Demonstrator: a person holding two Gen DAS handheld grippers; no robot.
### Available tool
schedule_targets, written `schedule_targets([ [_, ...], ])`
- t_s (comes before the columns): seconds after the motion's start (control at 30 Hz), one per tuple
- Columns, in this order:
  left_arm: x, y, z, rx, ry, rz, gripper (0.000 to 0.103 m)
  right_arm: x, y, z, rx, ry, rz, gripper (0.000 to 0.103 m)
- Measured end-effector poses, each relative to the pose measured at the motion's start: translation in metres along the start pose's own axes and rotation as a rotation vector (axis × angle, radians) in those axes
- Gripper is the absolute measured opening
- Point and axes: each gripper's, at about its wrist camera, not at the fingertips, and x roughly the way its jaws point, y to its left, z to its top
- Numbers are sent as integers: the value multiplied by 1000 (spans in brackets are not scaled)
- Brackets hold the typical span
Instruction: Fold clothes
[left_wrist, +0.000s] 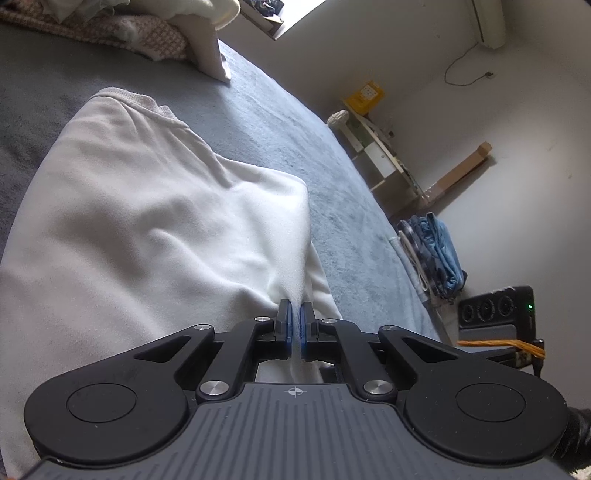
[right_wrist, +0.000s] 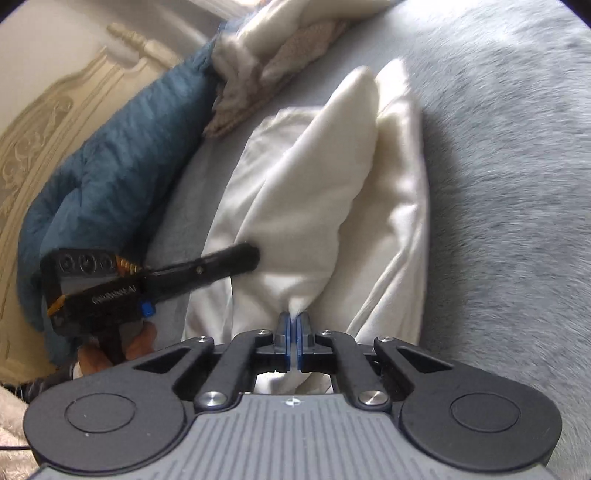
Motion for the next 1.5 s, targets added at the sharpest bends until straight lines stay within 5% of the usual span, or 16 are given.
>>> schedule_targets([
  [0.2,7,-2,-1,-1,2,23,5,-14,-2,-12,55,-117,-45,2],
  [0.37,4,-4,-3,28,-29,43,19,-29,-1,-20,57,-219,-91,2],
  [0.57,11,-15,-17,232,-3,166,18,-31,2,-27,44,-219,-281,0],
  [0.73,7,-16,-21,272,-7,200,18,-25,15,-29,-28,-191,-373,0],
  [0.9,-7,-11,-19,248,-19,226,18,-34,32,-38,-123,-242,-352,0],
  [1.1,-49,-4,-17,237,-67,302,19,-33,30,-35,-85,-236,-360,0],
  [1.27,-84,8,-21,223,-82,356,30,-38,32,-32,-69,-247,-288,1],
  [1.5,-102,12,-26,211,-87,410,50,-47,1,-32,214,-277,-169,1],
])
